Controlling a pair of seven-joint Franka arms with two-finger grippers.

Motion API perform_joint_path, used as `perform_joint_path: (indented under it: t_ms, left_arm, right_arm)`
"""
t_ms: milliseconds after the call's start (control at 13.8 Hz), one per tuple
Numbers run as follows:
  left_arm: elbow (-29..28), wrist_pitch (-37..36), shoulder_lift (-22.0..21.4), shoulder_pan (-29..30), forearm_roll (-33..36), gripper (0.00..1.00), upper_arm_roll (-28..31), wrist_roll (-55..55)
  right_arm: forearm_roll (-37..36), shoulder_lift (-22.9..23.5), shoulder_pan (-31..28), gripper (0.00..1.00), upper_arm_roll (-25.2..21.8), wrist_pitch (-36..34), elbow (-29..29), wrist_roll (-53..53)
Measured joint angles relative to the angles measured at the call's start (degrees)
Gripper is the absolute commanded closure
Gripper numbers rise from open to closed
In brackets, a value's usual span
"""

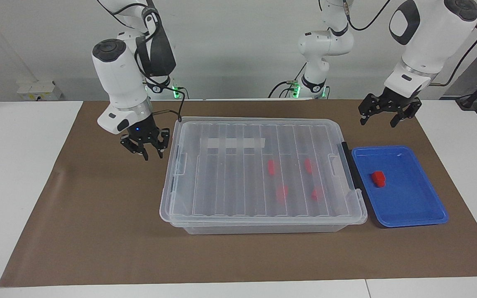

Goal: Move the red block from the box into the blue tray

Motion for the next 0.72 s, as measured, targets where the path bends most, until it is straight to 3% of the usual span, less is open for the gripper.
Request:
perform_joint_path:
  t_ms: [433, 722]
  left_arm:
    - [0.0, 0.0, 0.0, 0.05, 0.0, 0.0, 0.62, 0.0]
    - [0.0, 0.0, 0.0, 0.05, 0.0, 0.0, 0.69, 0.0]
  right_arm:
    - [0.0, -4.39, -6.48, 0.01, -0.35, -5.81, 0.58, 0.77]
    - [-0.05, -4.95, -7.39, 0.02, -0.47, -13.03, 5.7, 0.78]
